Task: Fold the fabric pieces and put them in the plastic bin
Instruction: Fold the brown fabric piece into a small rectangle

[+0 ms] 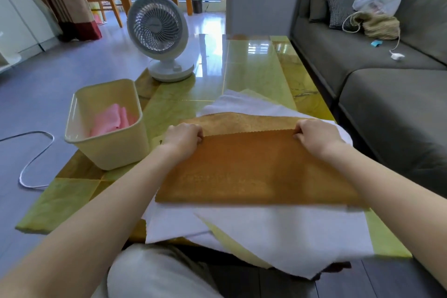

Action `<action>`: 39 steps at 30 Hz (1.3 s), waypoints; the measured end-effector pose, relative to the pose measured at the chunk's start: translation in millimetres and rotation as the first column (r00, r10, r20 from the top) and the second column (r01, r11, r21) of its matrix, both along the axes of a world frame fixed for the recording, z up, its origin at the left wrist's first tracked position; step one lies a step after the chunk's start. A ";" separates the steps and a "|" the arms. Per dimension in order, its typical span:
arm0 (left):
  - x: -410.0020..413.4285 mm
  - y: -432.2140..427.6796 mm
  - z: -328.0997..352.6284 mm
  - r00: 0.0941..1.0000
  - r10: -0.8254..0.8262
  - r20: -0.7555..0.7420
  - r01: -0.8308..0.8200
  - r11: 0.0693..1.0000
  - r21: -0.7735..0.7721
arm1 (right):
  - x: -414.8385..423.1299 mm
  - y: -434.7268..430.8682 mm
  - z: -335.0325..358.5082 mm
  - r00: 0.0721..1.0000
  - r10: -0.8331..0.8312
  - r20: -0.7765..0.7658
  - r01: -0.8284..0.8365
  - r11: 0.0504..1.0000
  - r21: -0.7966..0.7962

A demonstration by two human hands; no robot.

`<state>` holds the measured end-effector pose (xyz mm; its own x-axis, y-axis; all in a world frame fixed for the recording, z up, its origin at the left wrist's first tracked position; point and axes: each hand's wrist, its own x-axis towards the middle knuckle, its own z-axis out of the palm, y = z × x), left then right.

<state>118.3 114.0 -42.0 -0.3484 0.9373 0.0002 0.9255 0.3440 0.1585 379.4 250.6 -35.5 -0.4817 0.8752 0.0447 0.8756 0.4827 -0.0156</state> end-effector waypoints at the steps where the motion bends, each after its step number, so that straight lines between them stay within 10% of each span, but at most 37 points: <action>1: -3.5 8.9 -4.4 1.000 0.013 -0.009 -0.012 1.000 0.008 | -5.0 7.3 -3.6 1.000 -0.001 0.005 0.001 1.000 0.015; 27: -64.2 150.9 -55.1 0.981 0.087 -0.173 -0.067 0.991 0.120 | -86.3 119.6 -63.4 0.959 -0.157 0.236 0.128 0.983 0.133; 39: -15.6 118.7 -50.1 0.997 -0.073 0.036 0.061 0.963 0.262 | -102.3 54.4 -74.1 0.988 0.047 -0.147 -0.043 0.999 0.031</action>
<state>102.7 232.7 -92.1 -0.2898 0.9281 0.2336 0.9350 0.2224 0.2764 277.2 305.1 -109.6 -0.5068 0.8503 0.1422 0.8422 0.5235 -0.1286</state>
